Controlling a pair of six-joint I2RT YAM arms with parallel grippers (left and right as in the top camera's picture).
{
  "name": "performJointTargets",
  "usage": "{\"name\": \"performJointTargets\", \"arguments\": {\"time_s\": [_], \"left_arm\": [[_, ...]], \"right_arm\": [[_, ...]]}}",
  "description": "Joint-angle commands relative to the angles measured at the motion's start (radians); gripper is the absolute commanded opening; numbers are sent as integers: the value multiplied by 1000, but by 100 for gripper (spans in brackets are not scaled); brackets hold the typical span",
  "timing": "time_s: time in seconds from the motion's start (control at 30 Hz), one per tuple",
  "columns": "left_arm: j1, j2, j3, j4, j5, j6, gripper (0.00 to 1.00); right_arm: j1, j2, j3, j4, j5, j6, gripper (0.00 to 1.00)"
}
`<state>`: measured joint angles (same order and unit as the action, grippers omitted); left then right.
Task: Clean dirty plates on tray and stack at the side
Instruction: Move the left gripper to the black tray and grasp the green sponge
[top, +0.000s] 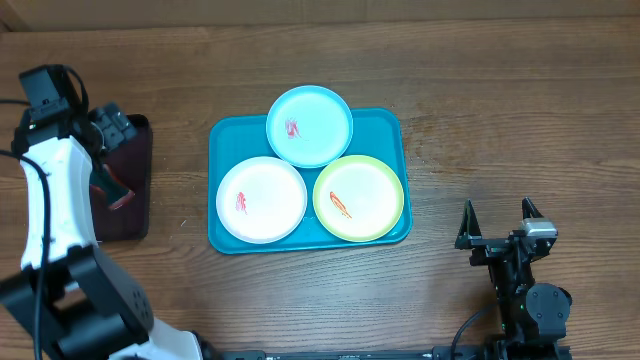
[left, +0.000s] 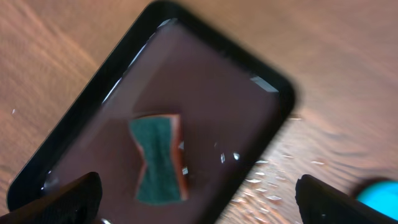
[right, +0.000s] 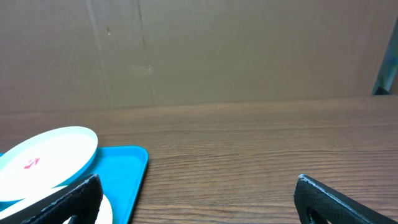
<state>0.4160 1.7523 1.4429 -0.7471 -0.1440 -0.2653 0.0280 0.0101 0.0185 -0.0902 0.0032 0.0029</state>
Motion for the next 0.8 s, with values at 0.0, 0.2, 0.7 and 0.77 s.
{"name": "performJointTargets", "arguments": {"time_s": [0.0,0.2,0.7,0.77], "left_arm": [[35,56,18,6,-53,-38,100],[86,151,18,2,14,-38,100],[108,340,18,61,31,-37,90],[108,350,18,64,33,-38,87]], "right_arm": [[5,-7,-10,6,-5,-4,100],[5,-7,-10,5,-5,-4,100],[5,-7,-10,5,-5,-4,100],[5,-7,-10,5,-5,-4,100]]}}
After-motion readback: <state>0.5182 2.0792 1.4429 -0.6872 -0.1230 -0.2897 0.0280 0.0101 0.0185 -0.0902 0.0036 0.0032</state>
